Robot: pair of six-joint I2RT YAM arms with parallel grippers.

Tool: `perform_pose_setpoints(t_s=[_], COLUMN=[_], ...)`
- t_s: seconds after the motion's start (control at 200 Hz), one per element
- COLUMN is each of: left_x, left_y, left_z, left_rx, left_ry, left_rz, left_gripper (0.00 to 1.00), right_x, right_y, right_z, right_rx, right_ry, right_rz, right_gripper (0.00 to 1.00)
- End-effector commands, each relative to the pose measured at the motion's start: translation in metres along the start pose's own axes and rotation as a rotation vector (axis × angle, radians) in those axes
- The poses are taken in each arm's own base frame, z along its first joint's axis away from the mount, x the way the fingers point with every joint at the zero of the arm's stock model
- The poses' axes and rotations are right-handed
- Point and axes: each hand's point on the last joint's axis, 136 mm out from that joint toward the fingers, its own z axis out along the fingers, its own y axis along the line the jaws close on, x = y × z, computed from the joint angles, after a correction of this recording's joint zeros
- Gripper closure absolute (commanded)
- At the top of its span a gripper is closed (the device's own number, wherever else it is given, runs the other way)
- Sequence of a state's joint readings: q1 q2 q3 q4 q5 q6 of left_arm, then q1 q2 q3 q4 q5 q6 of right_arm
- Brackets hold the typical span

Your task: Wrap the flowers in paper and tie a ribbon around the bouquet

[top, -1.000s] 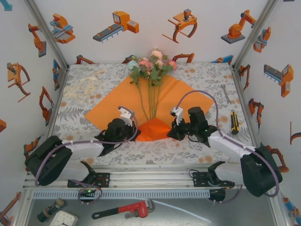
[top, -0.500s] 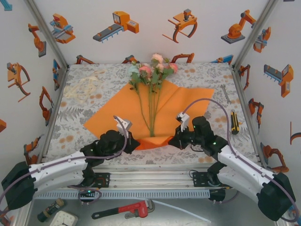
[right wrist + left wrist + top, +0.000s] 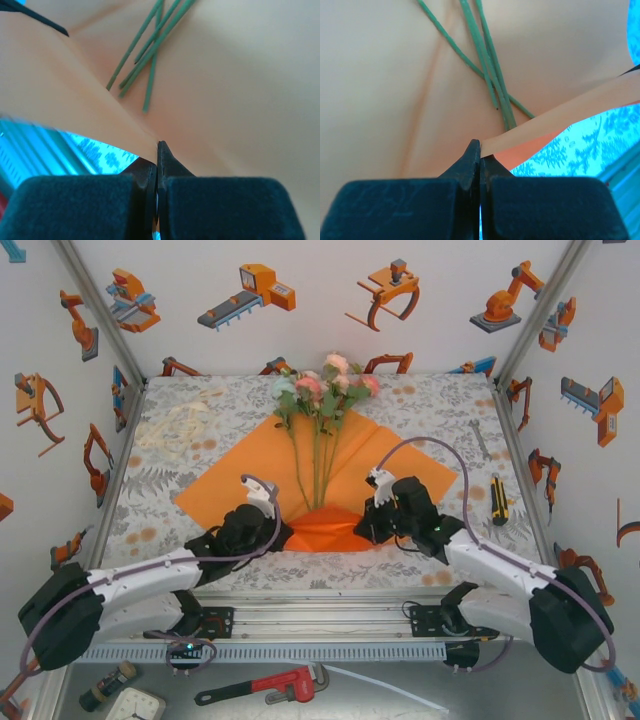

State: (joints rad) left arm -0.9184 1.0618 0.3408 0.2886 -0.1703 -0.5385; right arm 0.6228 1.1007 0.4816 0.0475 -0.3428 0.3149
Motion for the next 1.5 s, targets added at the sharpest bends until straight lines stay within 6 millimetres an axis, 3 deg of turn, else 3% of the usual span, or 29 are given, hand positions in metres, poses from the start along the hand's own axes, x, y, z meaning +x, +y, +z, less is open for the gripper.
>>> perform_pose_setpoints(t_s=[0.0, 0.05, 0.1, 0.145, 0.24, 0.31, 0.395, 0.481, 0.621, 0.736, 0.876, 0.941, 1.021, 1.081, 1.156, 1.312, 1.387, 1.497], left_x=[-0.014, -0.011, -0.009, -0.007, -0.003, -0.002, -0.003, -0.006, -0.014, -0.028, -0.046, -0.051, -0.046, -0.039, -0.026, -0.019, -0.021, -0.026], left_y=[0.022, 0.026, 0.028, 0.028, 0.03, 0.034, 0.038, 0.037, 0.027, 0.019, 0.015, 0.006, -0.005, -0.012, -0.006, 0.002, 0.0, 0.004], left_z=[0.01, 0.014, 0.018, 0.019, 0.018, 0.016, 0.013, 0.01, 0.001, -0.012, -0.028, -0.033, -0.032, -0.026, -0.012, 0.024, 0.039, 0.053], left_rx=[-0.115, -0.131, -0.137, -0.138, -0.141, -0.159, -0.182, -0.182, -0.14, -0.129, -0.174, -0.174, -0.171, -0.175, -0.226, -0.289, -0.303, -0.345], left_ry=[-0.046, -0.03, -0.018, -0.007, 0.003, 0.001, -0.002, -0.009, -0.009, -0.01, 0.0, 0.023, 0.067, 0.104, 0.134, 0.108, 0.098, 0.062], left_rz=[0.001, 0.0, 0.001, 0.0, -0.004, -0.007, -0.006, -0.006, 0.016, 0.022, 0.019, 0.038, 0.073, 0.089, 0.088, 0.141, 0.188, 0.227], left_gripper=[1.0, 1.0, 1.0, 0.98, 0.84, 0.65, 0.55, 0.53, 0.48, 0.41, 0.27, 0.26, 0.3, 0.32, 0.33, 0.47, 0.49, 0.5], right_x=[-0.02, -0.02, -0.022, -0.023, -0.024, -0.02, -0.016, -0.015, -0.018, -0.031, -0.044, -0.047, -0.048, -0.044, -0.036, -0.026, -0.021, -0.017], right_y=[-0.037, -0.041, -0.041, -0.039, -0.038, -0.044, -0.055, -0.063, -0.056, -0.054, -0.071, -0.063, -0.037, -0.017, 0.002, 0.022, 0.015, -0.003], right_z=[0.003, 0.007, 0.011, 0.013, 0.017, 0.019, 0.022, 0.025, 0.026, 0.005, -0.042, -0.055, -0.054, -0.045, -0.03, 0.001, 0.006, -0.005], right_rx=[0.166, 0.171, 0.161, 0.142, 0.128, 0.153, 0.202, 0.237, 0.203, 0.248, 0.468, 0.498, 0.441, 0.376, 0.317, 0.226, 0.261, 0.366], right_ry=[-0.054, -0.046, -0.04, -0.032, -0.024, -0.021, -0.012, 0.004, 0.025, -0.01, -0.059, -0.064, -0.078, -0.082, -0.078, -0.065, -0.047, -0.055], right_rz=[-0.017, -0.02, -0.018, -0.014, 0.003, 0.019, 0.039, 0.05, 0.072, 0.105, 0.191, 0.199, 0.188, 0.198, 0.23, 0.176, 0.185, 0.189], right_gripper=[0.92, 0.85, 0.66, 0.57, 0.54, 0.55, 0.55, 0.5, 0.4, 0.32, 0.33, 0.35, 0.39, 0.42, 0.43, 0.43, 0.43, 0.39])
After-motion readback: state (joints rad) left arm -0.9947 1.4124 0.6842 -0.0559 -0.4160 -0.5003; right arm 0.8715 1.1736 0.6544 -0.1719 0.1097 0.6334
